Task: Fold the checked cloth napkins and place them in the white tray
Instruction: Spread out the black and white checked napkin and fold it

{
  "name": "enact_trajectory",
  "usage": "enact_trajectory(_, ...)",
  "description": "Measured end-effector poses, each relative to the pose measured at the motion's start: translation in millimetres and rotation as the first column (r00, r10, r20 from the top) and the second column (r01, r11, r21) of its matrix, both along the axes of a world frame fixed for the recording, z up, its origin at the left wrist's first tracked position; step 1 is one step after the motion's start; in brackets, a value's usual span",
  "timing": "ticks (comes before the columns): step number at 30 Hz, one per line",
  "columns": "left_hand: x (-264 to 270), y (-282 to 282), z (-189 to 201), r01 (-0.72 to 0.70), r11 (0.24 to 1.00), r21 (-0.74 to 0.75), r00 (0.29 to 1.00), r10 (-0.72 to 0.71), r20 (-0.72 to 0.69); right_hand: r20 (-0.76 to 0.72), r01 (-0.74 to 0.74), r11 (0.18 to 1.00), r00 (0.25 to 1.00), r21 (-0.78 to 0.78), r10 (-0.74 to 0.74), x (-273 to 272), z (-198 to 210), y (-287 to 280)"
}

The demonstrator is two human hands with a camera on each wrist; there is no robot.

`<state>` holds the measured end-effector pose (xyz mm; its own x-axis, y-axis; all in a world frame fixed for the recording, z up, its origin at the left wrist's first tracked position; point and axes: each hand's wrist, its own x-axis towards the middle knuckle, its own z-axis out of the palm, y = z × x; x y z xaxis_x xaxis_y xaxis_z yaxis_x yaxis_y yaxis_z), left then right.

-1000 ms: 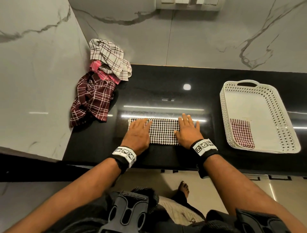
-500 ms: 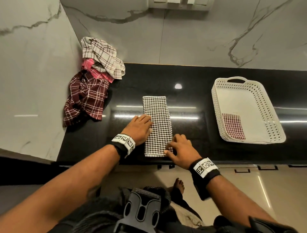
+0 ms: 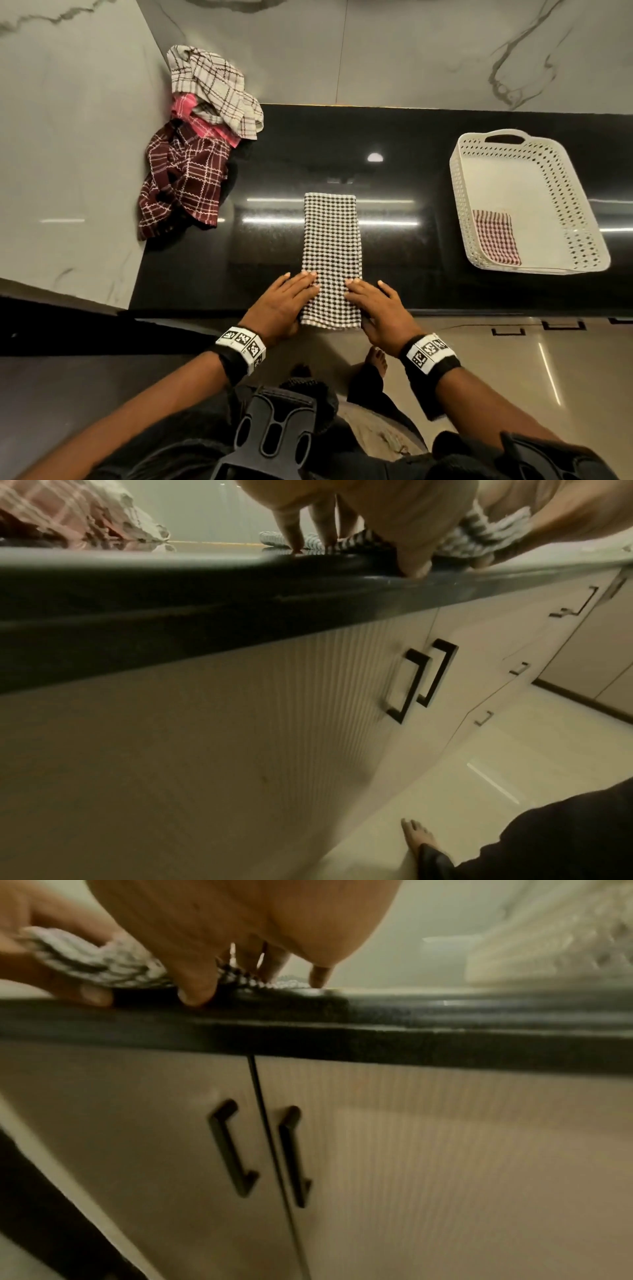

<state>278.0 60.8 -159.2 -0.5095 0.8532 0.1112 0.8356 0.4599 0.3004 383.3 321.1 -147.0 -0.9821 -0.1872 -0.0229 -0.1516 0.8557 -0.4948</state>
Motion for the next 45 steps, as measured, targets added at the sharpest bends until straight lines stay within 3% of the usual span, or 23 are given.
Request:
enact_trajectory(3,1,-1,12,-0.167,0.963,0.210,0.955,0.105,0.277,0.048,0.228,0.921,0.973,-0.314,-0.225,-2,13,-8)
enact_trajectory(6,-12,11,30,-0.431,0.880,0.198,0.798,0.269,0.540,0.200,0.446,0.752,0.894,-0.486,-0.401,-25,34,-18)
enact_trajectory(12,-41,37,40,-0.587,0.809,-0.036,0.652,0.499,0.571,0.310,0.658,0.696,0.751,-0.286,-0.583,-64,29,-24)
enact_trajectory(18,-41,50,41,-0.709,0.694,-0.126,0.544,0.651,0.529,0.286,0.681,0.720,0.722,-0.134,-0.630,-68,32,-30)
enact_trajectory(20,-31,49,45,-0.720,0.692,-0.051,0.594,0.654,0.468,0.141,0.630,0.771,0.775,-0.097,-0.616,-59,36,-33)
enact_trajectory(21,-25,47,46,-0.683,0.729,0.047,0.689,0.621,0.375,0.038,0.565,0.823,0.825,-0.058,-0.564,-54,39,-37)
enact_trajectory(23,-12,45,45,-0.449,0.873,0.190,0.894,0.441,0.087,-0.071,0.365,0.930,0.930,0.052,-0.361,-46,45,-45)
enact_trajectory(25,-9,44,32,-0.165,0.980,0.107,0.972,0.180,-0.148,0.005,0.171,0.972,0.985,0.159,-0.174,-46,45,-51)
enact_trajectory(27,-16,43,22,-0.083,0.994,-0.074,0.981,0.068,-0.184,0.129,0.059,0.962,0.987,0.265,-0.096,-55,38,-49)
enact_trajectory(31,-32,38,18,-0.108,0.937,-0.333,0.994,0.092,-0.064,0.267,-0.055,0.920,0.962,0.387,-0.055,-65,26,-32)
enact_trajectory(38,-37,26,19,-0.025,0.920,-0.392,1.000,0.017,-0.022,0.363,-0.094,0.941,0.931,0.326,-0.033,-58,23,-18)
enact_trajectory(42,-17,10,12,0.023,0.934,-0.356,0.999,-0.030,-0.014,0.248,-0.141,0.906,0.968,0.400,0.041,-29,14,-18)
enact_trajectory(45,-3,1,6,-0.012,0.981,-0.194,0.999,0.019,0.033,0.117,-0.062,0.932,0.993,0.357,0.021,-12,3,-22)
